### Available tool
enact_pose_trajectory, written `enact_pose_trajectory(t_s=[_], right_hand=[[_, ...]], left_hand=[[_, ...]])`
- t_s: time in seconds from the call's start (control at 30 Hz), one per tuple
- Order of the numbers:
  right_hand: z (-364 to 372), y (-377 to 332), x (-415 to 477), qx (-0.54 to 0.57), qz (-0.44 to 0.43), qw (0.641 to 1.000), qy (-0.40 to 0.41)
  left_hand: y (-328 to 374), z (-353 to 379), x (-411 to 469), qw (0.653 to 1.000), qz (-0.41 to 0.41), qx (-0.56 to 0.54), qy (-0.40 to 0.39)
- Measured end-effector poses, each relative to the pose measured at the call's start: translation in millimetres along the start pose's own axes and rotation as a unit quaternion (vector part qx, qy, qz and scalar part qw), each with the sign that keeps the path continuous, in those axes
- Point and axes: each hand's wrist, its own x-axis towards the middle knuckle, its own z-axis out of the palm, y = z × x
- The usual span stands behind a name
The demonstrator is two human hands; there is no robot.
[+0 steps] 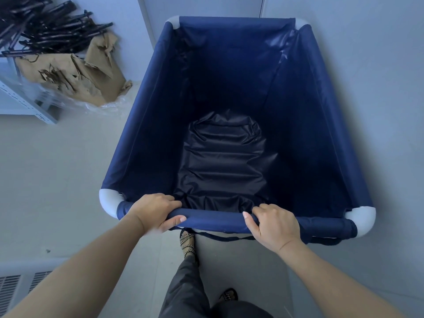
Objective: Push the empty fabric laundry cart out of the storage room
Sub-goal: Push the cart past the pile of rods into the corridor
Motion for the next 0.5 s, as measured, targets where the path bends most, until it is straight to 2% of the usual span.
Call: enact_pose_trajectory(t_s=[0.5], right_hand=[[-4.5, 0.9, 2.9, -0.006, -0.005, 0.999, -0.039]], left_hand=[[0.5, -4.4, 2.0, 0.999, -0.018, 0.003, -0.05]])
